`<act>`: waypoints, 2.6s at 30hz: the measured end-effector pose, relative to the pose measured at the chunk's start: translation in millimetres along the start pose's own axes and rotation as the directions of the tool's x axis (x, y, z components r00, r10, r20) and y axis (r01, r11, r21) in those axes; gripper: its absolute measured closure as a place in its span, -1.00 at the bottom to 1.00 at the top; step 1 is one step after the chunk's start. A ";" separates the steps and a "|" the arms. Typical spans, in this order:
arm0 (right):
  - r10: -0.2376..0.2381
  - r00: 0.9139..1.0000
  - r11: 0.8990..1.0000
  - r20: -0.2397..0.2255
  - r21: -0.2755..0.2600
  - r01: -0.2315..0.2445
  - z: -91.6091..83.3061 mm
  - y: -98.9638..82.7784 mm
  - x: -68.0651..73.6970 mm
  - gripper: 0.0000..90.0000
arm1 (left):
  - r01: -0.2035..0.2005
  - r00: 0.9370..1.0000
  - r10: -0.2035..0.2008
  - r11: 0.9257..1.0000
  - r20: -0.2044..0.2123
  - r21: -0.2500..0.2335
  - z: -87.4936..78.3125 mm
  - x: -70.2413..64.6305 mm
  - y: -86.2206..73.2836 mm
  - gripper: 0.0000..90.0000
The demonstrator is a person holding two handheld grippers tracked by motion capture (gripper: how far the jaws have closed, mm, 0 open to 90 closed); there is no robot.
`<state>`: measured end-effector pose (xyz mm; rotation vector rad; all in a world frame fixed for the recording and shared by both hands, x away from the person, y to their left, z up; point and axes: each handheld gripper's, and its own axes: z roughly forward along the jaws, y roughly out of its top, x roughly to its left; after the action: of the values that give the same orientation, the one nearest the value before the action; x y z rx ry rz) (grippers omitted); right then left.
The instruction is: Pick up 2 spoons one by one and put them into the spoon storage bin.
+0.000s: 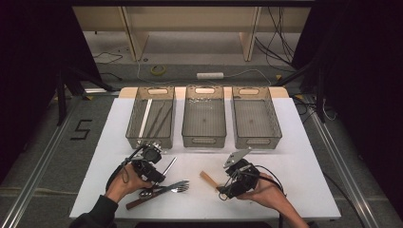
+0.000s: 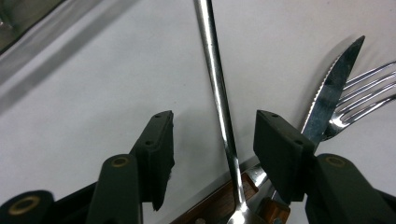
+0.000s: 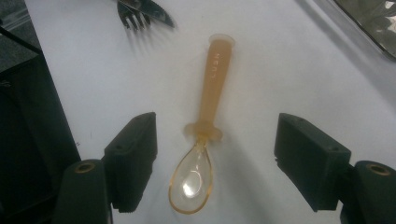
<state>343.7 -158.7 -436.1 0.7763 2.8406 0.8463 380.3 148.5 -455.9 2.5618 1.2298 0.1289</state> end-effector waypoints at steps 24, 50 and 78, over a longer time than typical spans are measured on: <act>-0.009 1.000 1.000 0.003 0.011 0.009 1.6 1.6 3.6 -0.30 | -0.029 1.000 0.029 0.999 -0.012 0.040 6.7 -4.6 -2.4 0.50; -0.017 1.000 1.000 0.003 0.004 0.017 0.4 2.0 3.9 -0.28 | -0.049 0.999 0.048 0.998 0.017 0.031 4.9 -8.4 -2.6 0.88; -0.023 1.000 1.000 -0.002 -0.001 0.023 0.5 2.2 4.2 -0.29 | -0.049 0.998 0.051 0.996 0.036 -0.069 -14.5 -1.9 -1.8 0.89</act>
<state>341.1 -154.9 -435.1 0.7411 2.8447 0.8462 374.7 151.4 -442.6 2.5260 1.1286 0.1302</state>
